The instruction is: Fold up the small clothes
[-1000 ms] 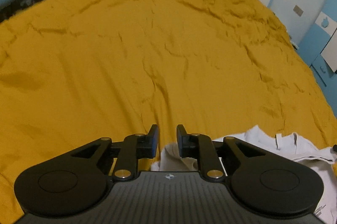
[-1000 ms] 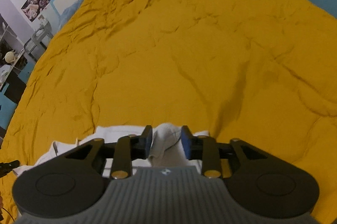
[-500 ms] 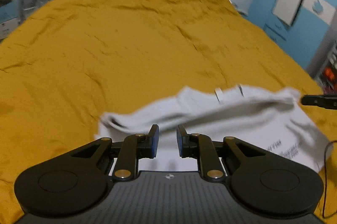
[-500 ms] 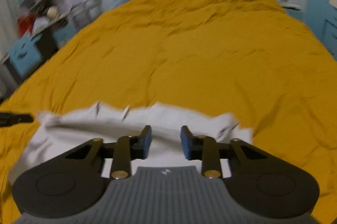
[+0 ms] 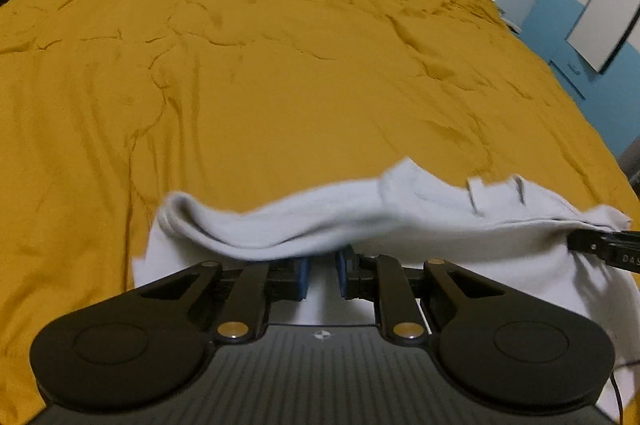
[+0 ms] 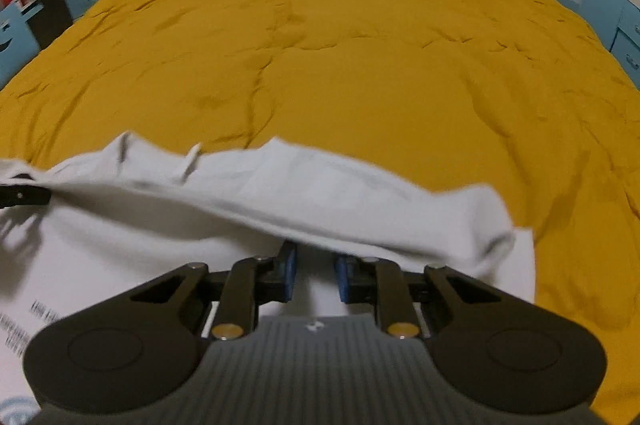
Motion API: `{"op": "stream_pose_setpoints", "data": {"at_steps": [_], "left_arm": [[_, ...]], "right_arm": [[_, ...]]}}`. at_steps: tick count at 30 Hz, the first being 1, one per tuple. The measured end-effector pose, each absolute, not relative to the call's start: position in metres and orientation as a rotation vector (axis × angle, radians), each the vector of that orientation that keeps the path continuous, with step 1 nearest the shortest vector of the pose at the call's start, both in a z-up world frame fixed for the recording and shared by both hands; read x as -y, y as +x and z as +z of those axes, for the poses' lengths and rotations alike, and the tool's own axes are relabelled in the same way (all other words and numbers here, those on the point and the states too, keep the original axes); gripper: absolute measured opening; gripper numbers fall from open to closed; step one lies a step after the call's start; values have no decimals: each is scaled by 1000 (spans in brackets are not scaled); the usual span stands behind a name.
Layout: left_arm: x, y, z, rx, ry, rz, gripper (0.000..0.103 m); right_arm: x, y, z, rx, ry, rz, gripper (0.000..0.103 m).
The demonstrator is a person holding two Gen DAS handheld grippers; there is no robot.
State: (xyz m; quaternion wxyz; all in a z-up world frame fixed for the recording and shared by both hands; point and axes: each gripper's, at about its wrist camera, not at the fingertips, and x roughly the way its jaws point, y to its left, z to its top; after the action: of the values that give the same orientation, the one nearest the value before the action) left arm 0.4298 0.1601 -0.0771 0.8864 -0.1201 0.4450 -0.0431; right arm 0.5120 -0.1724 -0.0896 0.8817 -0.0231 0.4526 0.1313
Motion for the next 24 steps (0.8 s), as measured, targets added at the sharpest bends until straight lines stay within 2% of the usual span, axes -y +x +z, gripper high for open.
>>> {"op": "stream_pose_setpoints", "data": {"at_steps": [3, 7, 11, 15, 20, 24], "left_arm": [[-164, 445, -86, -950, -270, -68, 17], [-169, 454, -89, -933, -288, -40, 10], [-171, 463, -85, -921, -285, 8, 10], [-174, 455, -70, -890, -243, 36, 11], [-179, 429, -44, -881, -251, -6, 11], [-154, 415, -32, -880, -233, -109, 11]], "right_arm": [[173, 535, -98, -940, -37, 251, 11], [179, 558, -107, -941, -23, 222, 8], [181, 569, -107, -920, -33, 193, 7], [184, 562, -96, -896, -62, 166, 14], [201, 537, -72, -895, -35, 195, 16], [179, 513, -56, -886, -65, 317, 17]]}}
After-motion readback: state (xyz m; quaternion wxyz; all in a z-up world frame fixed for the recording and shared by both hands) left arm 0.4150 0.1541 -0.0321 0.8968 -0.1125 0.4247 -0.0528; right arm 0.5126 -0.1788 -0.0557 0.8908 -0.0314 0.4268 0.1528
